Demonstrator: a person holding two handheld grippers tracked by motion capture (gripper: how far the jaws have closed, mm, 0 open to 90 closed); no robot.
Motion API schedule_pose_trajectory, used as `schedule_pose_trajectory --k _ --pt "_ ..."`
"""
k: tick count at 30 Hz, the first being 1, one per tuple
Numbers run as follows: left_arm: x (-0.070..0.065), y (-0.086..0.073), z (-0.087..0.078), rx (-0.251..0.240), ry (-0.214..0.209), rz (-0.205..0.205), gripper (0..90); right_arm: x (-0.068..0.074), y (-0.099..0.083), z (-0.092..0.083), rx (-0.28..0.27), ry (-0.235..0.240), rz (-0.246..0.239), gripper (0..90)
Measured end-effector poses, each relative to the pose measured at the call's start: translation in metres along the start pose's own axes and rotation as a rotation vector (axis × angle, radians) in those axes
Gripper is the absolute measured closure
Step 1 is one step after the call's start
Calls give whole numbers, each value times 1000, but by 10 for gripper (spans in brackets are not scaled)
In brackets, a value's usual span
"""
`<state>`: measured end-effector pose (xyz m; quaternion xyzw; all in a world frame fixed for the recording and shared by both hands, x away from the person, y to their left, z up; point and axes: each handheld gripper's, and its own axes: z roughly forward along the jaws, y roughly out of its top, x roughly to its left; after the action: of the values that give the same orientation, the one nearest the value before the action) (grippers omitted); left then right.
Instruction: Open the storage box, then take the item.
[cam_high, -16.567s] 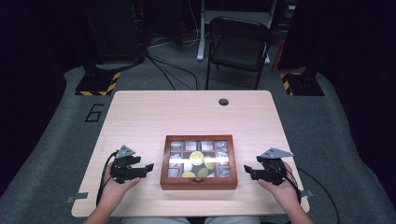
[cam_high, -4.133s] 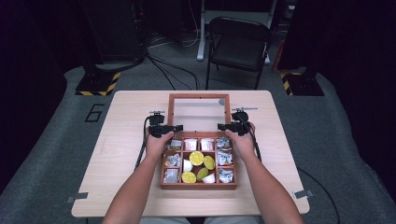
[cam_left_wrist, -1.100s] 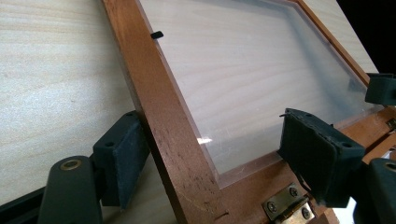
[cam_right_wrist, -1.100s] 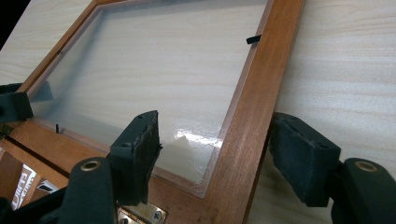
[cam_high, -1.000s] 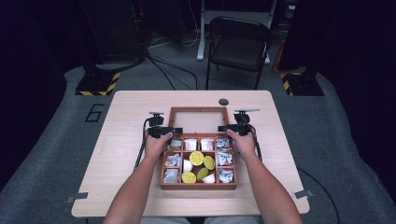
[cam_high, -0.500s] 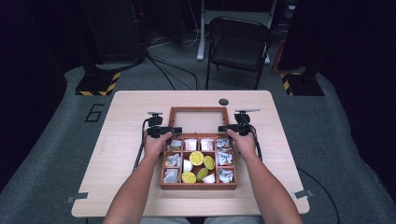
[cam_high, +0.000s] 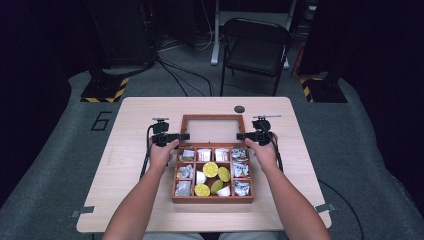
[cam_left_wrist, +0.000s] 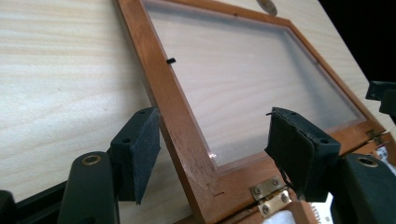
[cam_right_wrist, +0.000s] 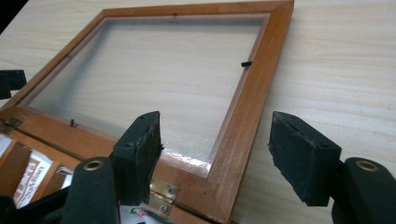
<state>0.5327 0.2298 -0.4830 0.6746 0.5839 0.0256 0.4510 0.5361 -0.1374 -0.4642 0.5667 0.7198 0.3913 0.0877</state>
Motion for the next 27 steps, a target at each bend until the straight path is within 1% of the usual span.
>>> schedule_pose_trajectory --k 1,4,5,7,9,10,11,12,13,15,17,21,24,25,26,27 --pt "-1 0 -2 1 0 7 342 2 0 -3 -5 3 -11 339" --pt "-4 0 -8 -9 -6 10 340 8 0 -11 -10 3 -37 340" --pt "-6 0 -10 -6 -5 13 341 10 0 -13 -16 9 -56 343" --pt "-8 -1 -14 2 -6 27 341 17 -2 -18 -14 23 -77 352" --pt "-10 0 -19 0 -11 47 341 26 -4 -22 -16 42 -119 364" --pt "-11 0 -22 -10 -18 42 341 31 -6 -24 -10 54 -127 366" --pt "-12 1 -24 -16 -22 41 341 35 -7 -25 -12 61 -152 368" --pt "-14 1 -26 -16 -26 35 341 39 -9 -26 -13 64 -167 370" --pt "-15 0 -27 -13 -27 41 341 43 -10 -28 -12 76 -177 372" --pt "-17 0 -29 -13 -21 63 341 50 -13 -29 -14 83 -202 376" --pt "-19 0 -31 -6 -14 85 341 56 -18 -30 1 93 -221 378" --pt "-20 0 -32 -10 -20 76 341 68 -28 -31 25 117 -276 361" --pt "-19 0 -34 -8 -23 88 341 76 -35 -32 28 148 -294 351" --pt "-20 0 -34 -10 -22 84 341 79 -37 -32 24 155 -309 350" --pt "-20 0 -35 -8 -23 80 340 82 -39 -32 29 160 -311 350" --pt "-20 0 -34 -17 -24 77 341 85 -41 -32 25 167 -333 350"
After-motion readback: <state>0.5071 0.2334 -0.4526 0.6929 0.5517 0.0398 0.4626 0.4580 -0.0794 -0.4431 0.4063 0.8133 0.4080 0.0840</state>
